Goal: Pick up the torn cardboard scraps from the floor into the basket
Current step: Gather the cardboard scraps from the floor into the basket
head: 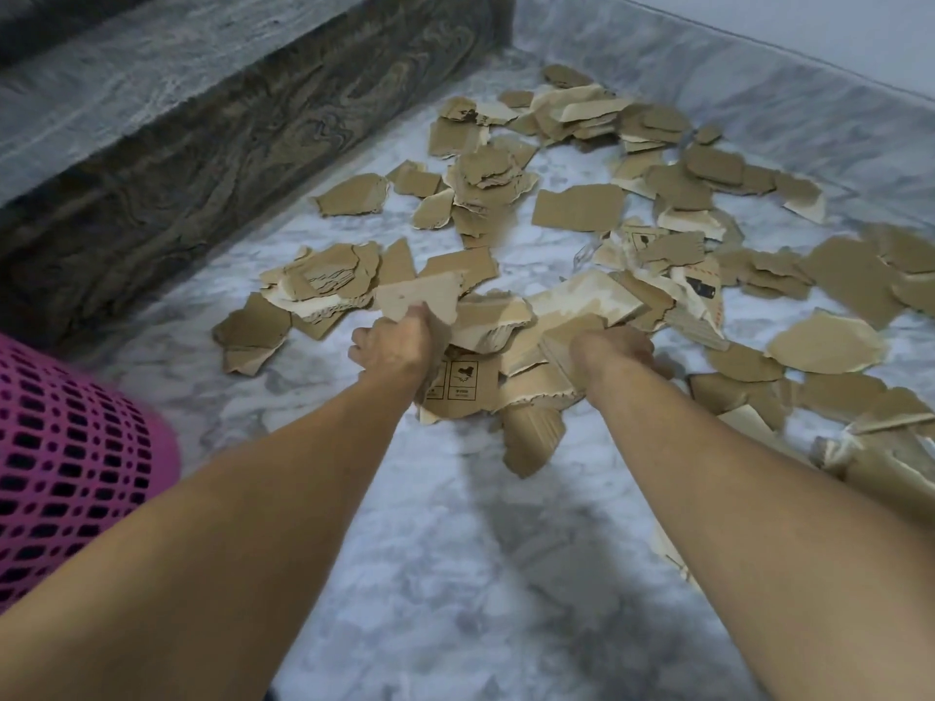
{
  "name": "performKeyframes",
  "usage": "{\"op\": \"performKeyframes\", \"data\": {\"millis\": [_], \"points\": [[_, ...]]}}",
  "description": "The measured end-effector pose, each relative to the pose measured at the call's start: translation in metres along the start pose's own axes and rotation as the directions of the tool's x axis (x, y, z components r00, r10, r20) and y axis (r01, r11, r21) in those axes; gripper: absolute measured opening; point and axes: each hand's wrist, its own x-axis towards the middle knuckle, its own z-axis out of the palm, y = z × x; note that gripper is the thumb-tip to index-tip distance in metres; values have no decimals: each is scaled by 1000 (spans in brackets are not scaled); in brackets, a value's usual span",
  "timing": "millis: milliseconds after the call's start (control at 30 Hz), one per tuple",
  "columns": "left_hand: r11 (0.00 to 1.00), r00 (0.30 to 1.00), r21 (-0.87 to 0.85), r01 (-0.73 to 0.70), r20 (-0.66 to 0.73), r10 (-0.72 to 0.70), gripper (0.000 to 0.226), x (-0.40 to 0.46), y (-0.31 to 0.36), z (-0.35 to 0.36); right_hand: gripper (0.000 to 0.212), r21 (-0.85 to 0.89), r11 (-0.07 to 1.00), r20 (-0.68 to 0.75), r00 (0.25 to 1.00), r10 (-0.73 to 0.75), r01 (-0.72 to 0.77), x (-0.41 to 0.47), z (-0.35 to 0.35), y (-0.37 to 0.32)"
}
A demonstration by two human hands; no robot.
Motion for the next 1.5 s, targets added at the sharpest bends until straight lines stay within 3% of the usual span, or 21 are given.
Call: {"op": "performKeyframes", "data": {"millis": [67, 167, 300, 367, 433, 633, 800, 933, 1067, 1167, 1267, 1333, 1500], "points": [[998, 995, -5, -64, -73, 63, 64, 1, 4, 6, 65, 6, 999, 66, 997, -43, 42, 3, 4, -3], [973, 978, 127, -193, -52, 201, 62, 2, 12, 17, 85, -8, 997, -38, 997, 73, -74, -1, 8, -8], [959, 993, 261, -114, 61, 101, 56, -2, 21, 33, 89, 134, 986, -55, 993, 105, -96, -2, 9, -7], [955, 993, 274, -113, 70, 97, 60, -5, 24, 37, 92, 181, 981, 27, 997, 70, -73, -4, 14, -8], [954, 991, 275, -119, 89, 98, 75, -8, 24, 39, 87, 180, 982, 60, 997, 51, -61, -6, 15, -9], [971, 989, 236, 29, 137, -62, 91, -5, 21, 40, 38, 272, 960, 150, 988, 23, -64, -6, 5, -1], [884, 992, 466, -30, 125, -33, 91, -16, 22, 37, 50, 349, 933, 219, 976, 7, -85, -4, 7, 11], [970, 981, 244, -5, 187, -42, 103, -17, 14, 33, 27, 389, 912, 279, 960, 18, -130, -20, 1, 23], [996, 970, 62, -59, 238, 43, 88, -21, 5, 23, 29, 447, 884, 306, 952, -6, -138, -24, 2, 34], [998, 972, -24, -52, 227, 56, 77, -22, 0, 18, 38, 454, 888, 196, 980, -24, -69, -28, 1, 34], [989, 979, -134, -65, 186, 89, 35, -17, -6, 8, 53, 449, 891, 37, 995, -88, 62, -32, -11, 28], [981, 976, -180, -74, 187, 108, 21, -15, -9, -4, 60, 477, 871, -10, 992, -129, 118, -30, -20, 24], [983, 924, -181, -18, 373, 86, 32, -12, -13, -17, 39, 456, 851, -124, 966, -228, 259, -26, -40, 9]]}}
